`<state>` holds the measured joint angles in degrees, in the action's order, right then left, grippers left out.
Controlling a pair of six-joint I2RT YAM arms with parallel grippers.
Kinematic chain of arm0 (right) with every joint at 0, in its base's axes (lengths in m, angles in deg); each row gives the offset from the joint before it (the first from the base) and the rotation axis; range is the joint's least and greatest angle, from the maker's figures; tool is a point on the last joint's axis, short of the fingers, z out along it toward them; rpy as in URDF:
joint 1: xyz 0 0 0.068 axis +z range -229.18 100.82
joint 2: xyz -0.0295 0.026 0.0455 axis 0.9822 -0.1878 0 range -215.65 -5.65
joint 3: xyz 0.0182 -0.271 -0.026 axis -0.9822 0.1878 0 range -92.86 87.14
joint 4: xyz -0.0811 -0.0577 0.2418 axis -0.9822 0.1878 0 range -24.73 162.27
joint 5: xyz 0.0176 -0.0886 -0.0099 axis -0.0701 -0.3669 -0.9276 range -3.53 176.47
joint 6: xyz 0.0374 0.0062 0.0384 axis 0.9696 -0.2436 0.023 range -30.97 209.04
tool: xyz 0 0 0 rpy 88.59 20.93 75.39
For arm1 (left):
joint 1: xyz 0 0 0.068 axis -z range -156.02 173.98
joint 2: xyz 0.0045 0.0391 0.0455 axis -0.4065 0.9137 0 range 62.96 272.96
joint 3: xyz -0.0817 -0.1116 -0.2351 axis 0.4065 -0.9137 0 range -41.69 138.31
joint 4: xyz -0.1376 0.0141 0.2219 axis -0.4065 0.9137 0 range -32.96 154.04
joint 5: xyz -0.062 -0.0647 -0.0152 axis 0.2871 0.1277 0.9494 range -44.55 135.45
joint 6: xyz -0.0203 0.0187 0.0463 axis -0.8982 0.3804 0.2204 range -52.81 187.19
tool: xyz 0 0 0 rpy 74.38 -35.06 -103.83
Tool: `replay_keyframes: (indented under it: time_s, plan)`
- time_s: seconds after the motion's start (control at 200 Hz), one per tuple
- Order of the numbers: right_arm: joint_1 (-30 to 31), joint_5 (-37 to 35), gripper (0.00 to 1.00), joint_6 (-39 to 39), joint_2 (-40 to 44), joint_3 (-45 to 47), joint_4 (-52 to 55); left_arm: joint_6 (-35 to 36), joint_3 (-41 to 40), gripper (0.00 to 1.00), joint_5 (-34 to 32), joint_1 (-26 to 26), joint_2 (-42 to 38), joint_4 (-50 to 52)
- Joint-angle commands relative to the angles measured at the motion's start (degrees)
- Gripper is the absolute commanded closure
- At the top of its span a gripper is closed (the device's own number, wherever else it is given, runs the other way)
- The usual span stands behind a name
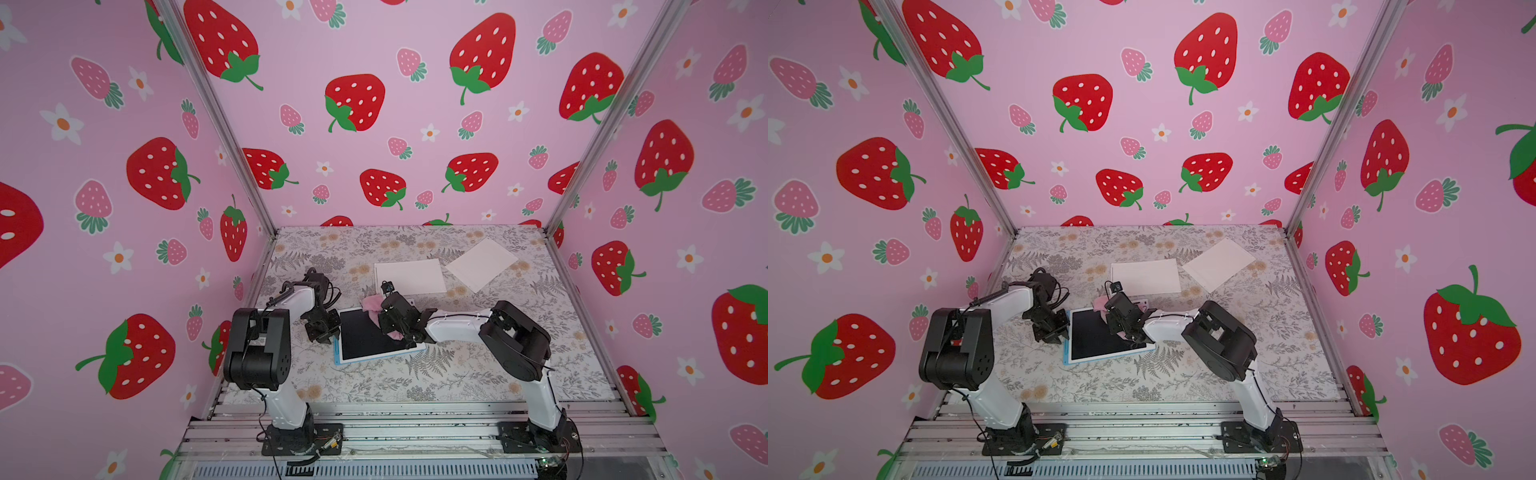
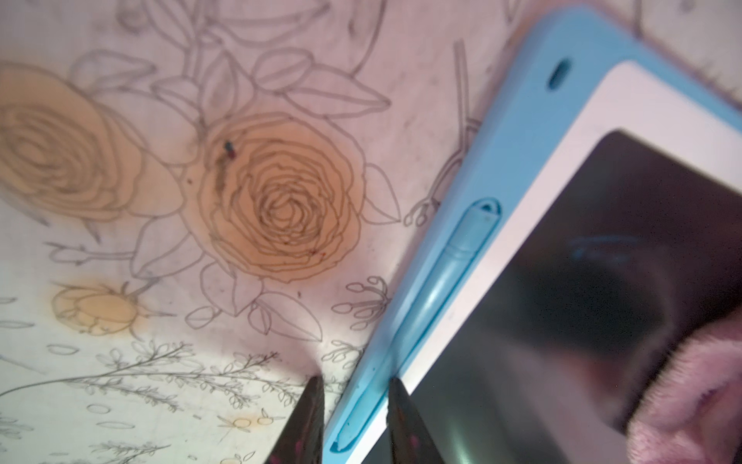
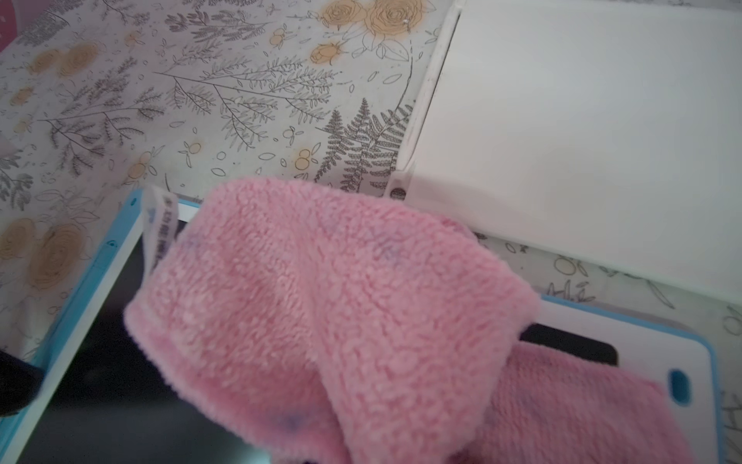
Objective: Wipe the drawing tablet
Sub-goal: Wipe the dirt from the drawing tablet.
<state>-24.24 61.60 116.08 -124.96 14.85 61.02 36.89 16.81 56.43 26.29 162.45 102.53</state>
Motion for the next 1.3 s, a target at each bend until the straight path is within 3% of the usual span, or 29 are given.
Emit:
replay_keyframes:
  time_s: [0.0,0.135,0.275,0.375,0.505,0.63,0.715,0.875,0.951,1.031,1.126,1.201,1.291]
  plan:
    - [-7.39,0.24,1.00,3.03,2.04,5.76,3.01,-1.41,-0.87,0.73,-1.79,1.01,4.86,-0.51]
    - [-9.03,4.84,1.00,-1.74,4.60,8.53,0.65,-2.95,-0.41,0.75,0.21,1.20,6.05,-0.08]
    - [-2.32,9.41,1.00,-4.81,-0.35,-0.36,2.06,-3.71,0.94,0.75,-0.10,2.28,6.88,0.27]
    - [-1.74,9.89,1.00,-1.29,-3.45,-5.30,6.32,-4.39,1.98,0.75,-0.73,3.09,7.61,1.04]
    - [-9.46,8.93,1.00,3.67,-0.42,1.51,7.95,-5.53,2.23,0.76,-1.42,3.49,7.74,1.31]
    - [-14.98,9.53,1.00,0.34,4.68,10.22,4.33,-6.11,2.71,0.76,-1.97,3.93,8.15,1.87]
    - [-12.73,12.22,1.00,-1.34,4.48,9.48,3.29,-6.44,2.97,0.76,-2.00,4.28,8.41,1.97]
    - [-3.39,10.90,1.00,-2.25,-1.32,-1.54,6.88,-7.05,3.81,0.76,-2.43,5.41,9.11,2.66]
    - [-5.12,9.41,1.00,0.95,-1.54,-0.99,9.46,-7.37,3.96,0.77,-2.15,5.75,9.24,2.58]
    - [-11.19,10.61,1.00,3.00,1.00,5.05,9.05,-7.96,3.95,0.77,-2.26,6.10,9.34,2.52]
    - [-16.91,11.85,1.00,1.15,4.90,11.78,6.62,-8.33,3.81,0.77,-2.13,6.54,9.37,2.06]
    - [-16.80,13.57,1.00,-0.83,6.26,12.84,5.42,-8.47,3.95,0.77,-2.05,6.98,9.72,2.01]
    - [-10.99,14.41,1.00,-1.52,4.55,8.71,5.73,-8.70,4.13,0.77,-2.36,7.60,10.18,1.97]
